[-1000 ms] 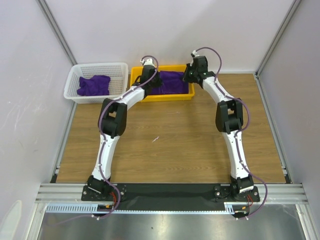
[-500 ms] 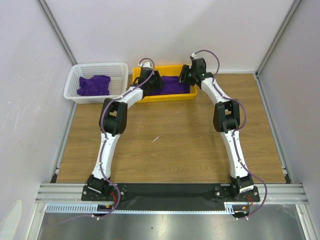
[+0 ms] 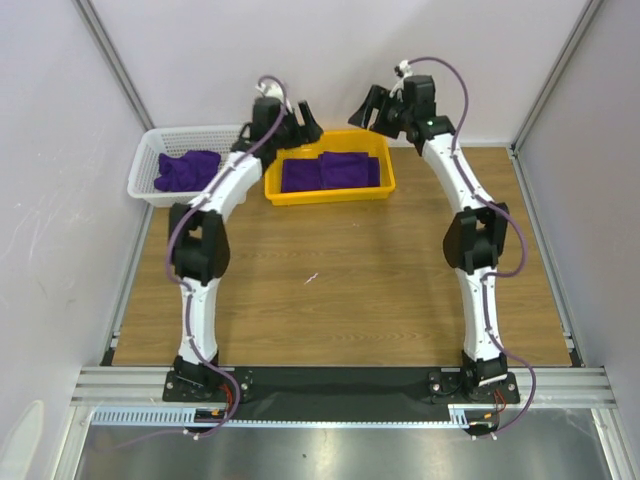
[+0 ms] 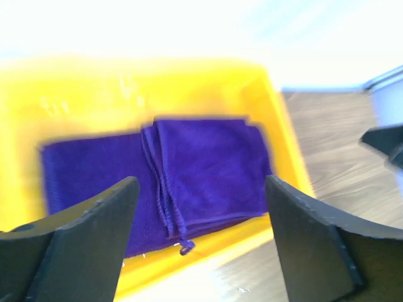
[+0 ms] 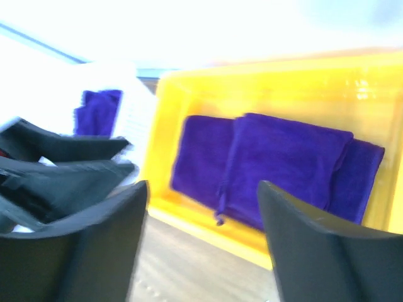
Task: Fold and stack the towels
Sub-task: Neatly place the folded towel into the bin, then grab crumpled towel
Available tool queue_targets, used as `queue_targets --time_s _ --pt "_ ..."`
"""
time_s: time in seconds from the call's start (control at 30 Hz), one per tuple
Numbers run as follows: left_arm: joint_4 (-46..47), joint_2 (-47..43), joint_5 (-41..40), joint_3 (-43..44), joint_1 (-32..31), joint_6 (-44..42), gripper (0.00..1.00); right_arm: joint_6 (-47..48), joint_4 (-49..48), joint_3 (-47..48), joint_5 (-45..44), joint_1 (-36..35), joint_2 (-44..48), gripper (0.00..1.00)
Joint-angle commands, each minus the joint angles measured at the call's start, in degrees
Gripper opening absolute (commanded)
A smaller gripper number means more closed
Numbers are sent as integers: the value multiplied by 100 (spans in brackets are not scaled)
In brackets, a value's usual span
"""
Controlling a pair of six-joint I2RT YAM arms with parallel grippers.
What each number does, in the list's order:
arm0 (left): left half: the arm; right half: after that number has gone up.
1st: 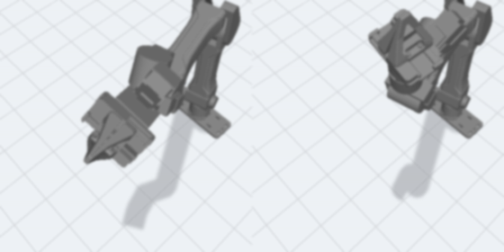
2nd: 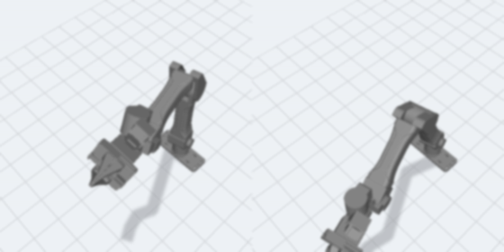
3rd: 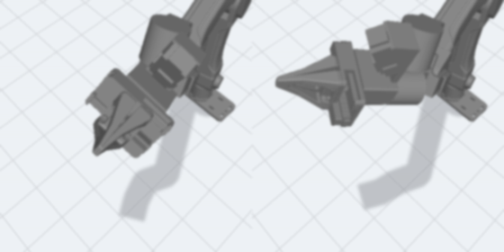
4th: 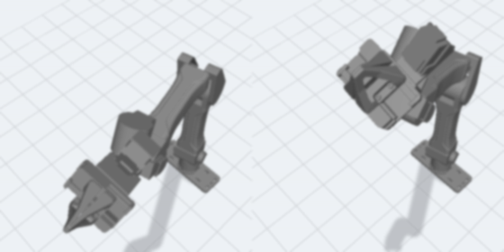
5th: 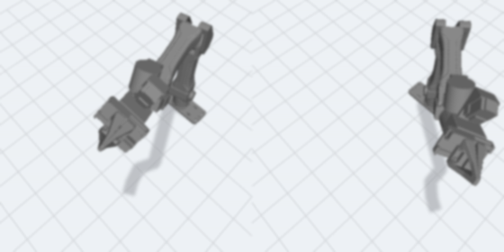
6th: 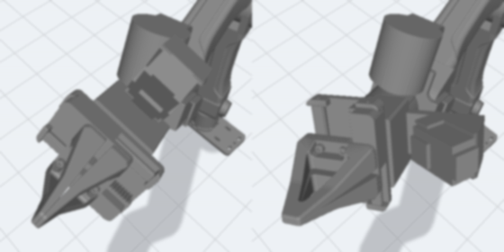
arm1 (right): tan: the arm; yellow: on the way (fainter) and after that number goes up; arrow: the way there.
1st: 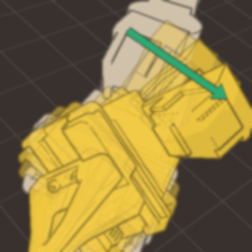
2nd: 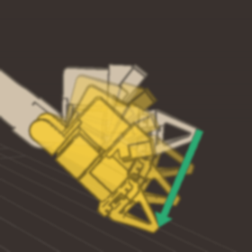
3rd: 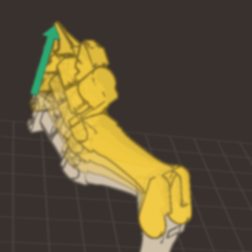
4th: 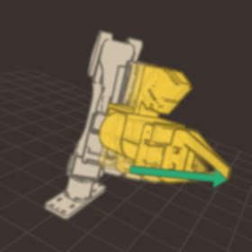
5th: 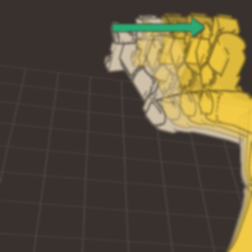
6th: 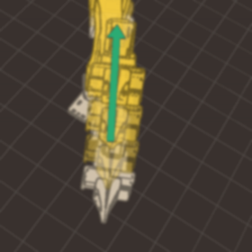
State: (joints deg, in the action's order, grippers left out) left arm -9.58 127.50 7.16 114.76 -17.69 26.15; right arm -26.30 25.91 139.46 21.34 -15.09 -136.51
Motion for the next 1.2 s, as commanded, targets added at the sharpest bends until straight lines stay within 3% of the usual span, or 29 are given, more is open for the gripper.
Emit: queue_targets --time_s 0.0,0.03,0.1,0.3,0.53,0.7,1.03,1.1,1.13,1.17 --pt "-602 -1060 -343 169 275 -321 90 169 247 -348 65 24 1019 86" --pt "-780 -1304 -486 170 336 -321 96 213 378 -662 -50 15 1308 92" --pt "-1341 -1508 -671 178 643 -269 98 283 598 -867 -296 59 1565 100" --pt "-2240 -1553 -338 90 1987 127 98 451 1127 -2043 -727 112 2347 100" --pt "-1960 -781 -469 248 2894 30 98 83 232 -3776 -579 112 3086 100" --pt "-1829 -130 -698 583 3281 390 97 -182 169 -4058 -552 103 3060 100" --pt "-1380 775 -1164 925 3387 364 95 -577 291 -3821 -860 112 2621 100" --pt "-1258 934 -1094 1013 3395 382 90 -613 370 -3594 -921 112 2481 100" --pt "-1187 969 -1015 1031 3395 408 80 -621 458 -3488 -939 103 2445 100" --pt "-1108 996 -962 1022 3395 443 77 -613 493 -3400 -956 112 2384 100"
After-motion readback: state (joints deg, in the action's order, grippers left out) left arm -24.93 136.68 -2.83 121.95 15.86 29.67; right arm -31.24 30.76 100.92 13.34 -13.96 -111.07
